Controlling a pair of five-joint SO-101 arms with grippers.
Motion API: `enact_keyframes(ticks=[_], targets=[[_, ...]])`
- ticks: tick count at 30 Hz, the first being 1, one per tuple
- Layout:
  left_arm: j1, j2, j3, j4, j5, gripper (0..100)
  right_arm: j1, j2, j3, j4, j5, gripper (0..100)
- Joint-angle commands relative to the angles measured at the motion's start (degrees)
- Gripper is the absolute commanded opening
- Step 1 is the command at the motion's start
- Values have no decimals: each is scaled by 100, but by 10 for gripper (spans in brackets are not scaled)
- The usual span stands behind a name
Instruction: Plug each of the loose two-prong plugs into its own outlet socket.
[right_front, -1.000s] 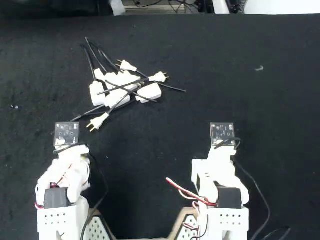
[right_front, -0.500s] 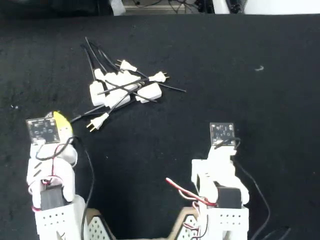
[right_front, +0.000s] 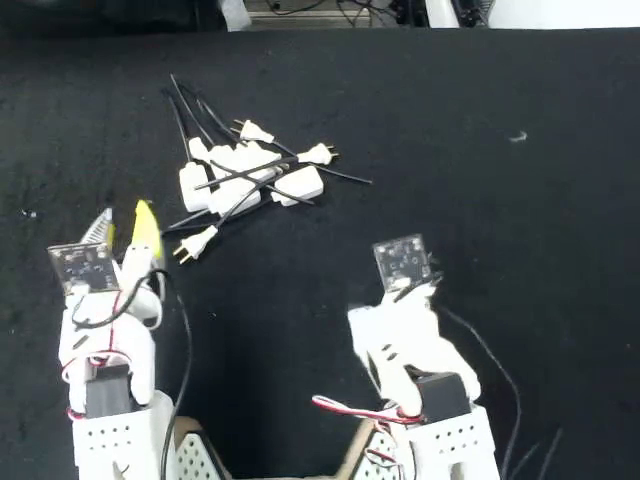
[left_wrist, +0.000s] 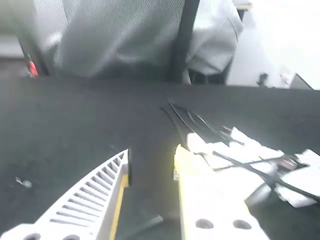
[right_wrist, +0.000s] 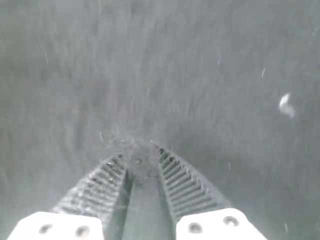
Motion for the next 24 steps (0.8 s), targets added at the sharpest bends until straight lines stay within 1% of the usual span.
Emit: enact_keyframes(ticks=[1,3,4,7,9,11,15,17,20,24], targets=[[321,149,127,299,-53,152,448,-549,-488,-835,870,12],[330,352,171,176,105,152,607,-549,-866,-1152,1433,12],[321,484,180,114,273,152,668,-549,-1103,-1319,1512,12],[330,923,198,-114,677,152,765,-549,-2123,-1503,1213,12],[330,1178,198,-360,782,152,747,-505,-2914,-1486,897,12],[338,1345,198,-519,826,152,747,-497,-3644,-1486,791,16],[347,1521,198,-703,818,152,756,-330,-4954,-1468,791,97],[347,1521,198,-712,818,152,756,-4,-5490,-1363,791,117],[347,1547,198,-686,774,152,756,760,-6123,-1213,791,116],[347,1565,198,-677,774,152,738,2167,-6413,-1055,756,116]])
